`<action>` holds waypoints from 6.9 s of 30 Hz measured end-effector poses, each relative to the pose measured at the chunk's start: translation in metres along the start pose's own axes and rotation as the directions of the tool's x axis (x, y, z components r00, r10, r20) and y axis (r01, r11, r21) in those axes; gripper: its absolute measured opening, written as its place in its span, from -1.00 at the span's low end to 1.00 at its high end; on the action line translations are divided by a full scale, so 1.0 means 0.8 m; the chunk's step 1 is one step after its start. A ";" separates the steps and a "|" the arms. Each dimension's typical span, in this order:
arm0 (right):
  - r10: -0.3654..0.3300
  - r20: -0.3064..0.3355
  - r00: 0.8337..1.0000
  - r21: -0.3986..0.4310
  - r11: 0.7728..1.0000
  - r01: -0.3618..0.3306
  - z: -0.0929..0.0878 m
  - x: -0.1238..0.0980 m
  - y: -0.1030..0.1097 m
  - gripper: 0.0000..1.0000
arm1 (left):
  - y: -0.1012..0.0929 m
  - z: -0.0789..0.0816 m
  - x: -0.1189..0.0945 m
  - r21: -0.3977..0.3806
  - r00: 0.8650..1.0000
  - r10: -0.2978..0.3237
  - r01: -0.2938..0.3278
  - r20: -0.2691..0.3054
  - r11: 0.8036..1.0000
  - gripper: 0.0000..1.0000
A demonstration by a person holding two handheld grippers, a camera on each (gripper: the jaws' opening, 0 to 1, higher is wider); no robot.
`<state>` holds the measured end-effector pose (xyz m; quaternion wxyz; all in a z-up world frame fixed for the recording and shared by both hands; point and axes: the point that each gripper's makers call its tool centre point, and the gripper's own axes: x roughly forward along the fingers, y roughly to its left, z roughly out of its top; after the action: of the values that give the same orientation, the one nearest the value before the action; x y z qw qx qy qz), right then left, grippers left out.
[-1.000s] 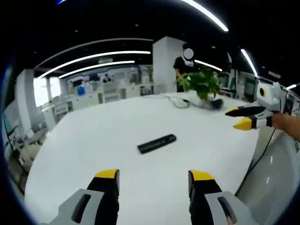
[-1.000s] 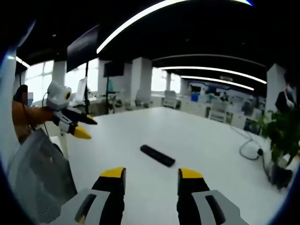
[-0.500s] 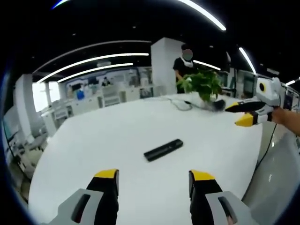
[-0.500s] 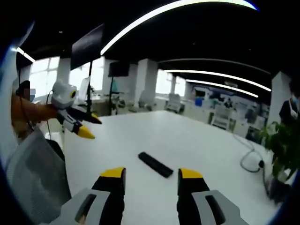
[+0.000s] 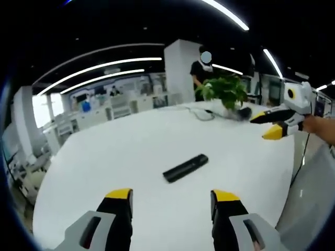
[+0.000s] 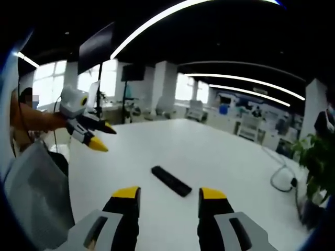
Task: Press the specified remote control buttons in sequence, fully releasing each button before pressing the next.
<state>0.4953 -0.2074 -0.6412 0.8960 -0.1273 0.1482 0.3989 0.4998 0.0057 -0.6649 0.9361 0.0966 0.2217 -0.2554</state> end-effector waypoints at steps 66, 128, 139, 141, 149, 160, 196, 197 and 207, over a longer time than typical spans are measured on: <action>0.149 -0.258 0.955 -0.004 0.988 -0.155 -0.117 0.111 -0.051 -0.19 | 0.023 -0.066 0.118 0.075 0.970 -0.147 0.165 -0.194 0.984 0.18; 0.388 -0.276 0.879 -0.079 0.902 -0.423 -0.111 0.193 -0.065 -0.25 | 0.028 -0.047 0.190 0.096 0.901 -0.388 0.411 -0.194 0.907 0.15; 0.420 -0.293 0.859 -0.101 0.880 -0.465 -0.107 0.198 -0.064 -0.27 | 0.015 -0.048 0.200 0.130 0.877 -0.434 0.464 -0.204 0.876 0.15; 0.427 -0.298 0.853 -0.108 0.873 -0.475 -0.106 0.199 -0.063 -0.29 | 0.014 -0.047 0.201 0.129 0.873 -0.444 0.473 -0.203 0.872 0.15; 0.453 -0.318 0.833 -0.123 0.851 -0.510 -0.105 0.203 -0.056 -0.31 | 0.008 -0.047 0.206 0.152 0.855 -0.473 0.507 -0.214 0.848 0.14; 0.467 -0.341 0.816 -0.149 0.830 -0.538 -0.107 0.206 -0.050 -0.36 | -0.001 -0.047 0.213 0.207 0.839 -0.493 0.537 -0.229 0.818 0.06; 0.513 -0.356 0.781 -0.168 0.787 -0.593 -0.105 0.212 -0.042 -0.55 | -0.006 -0.040 0.206 0.263 0.780 -0.572 0.625 -0.255 0.735 -0.32; 0.514 -0.357 0.780 -0.170 0.785 -0.595 -0.105 0.213 -0.042 -0.54 | -0.006 -0.041 0.206 0.269 0.776 -0.574 0.629 -0.262 0.729 -0.37; 0.514 -0.376 0.771 -0.184 0.774 -0.606 -0.106 0.211 -0.041 -0.56 | -0.017 -0.042 0.207 0.306 0.762 -0.584 0.648 -0.281 0.698 -0.48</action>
<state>0.6139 -0.1441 -0.7776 0.6706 -0.2687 0.2546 0.6429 0.6084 -0.0682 -0.7722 0.7365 0.2189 0.2620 -0.5840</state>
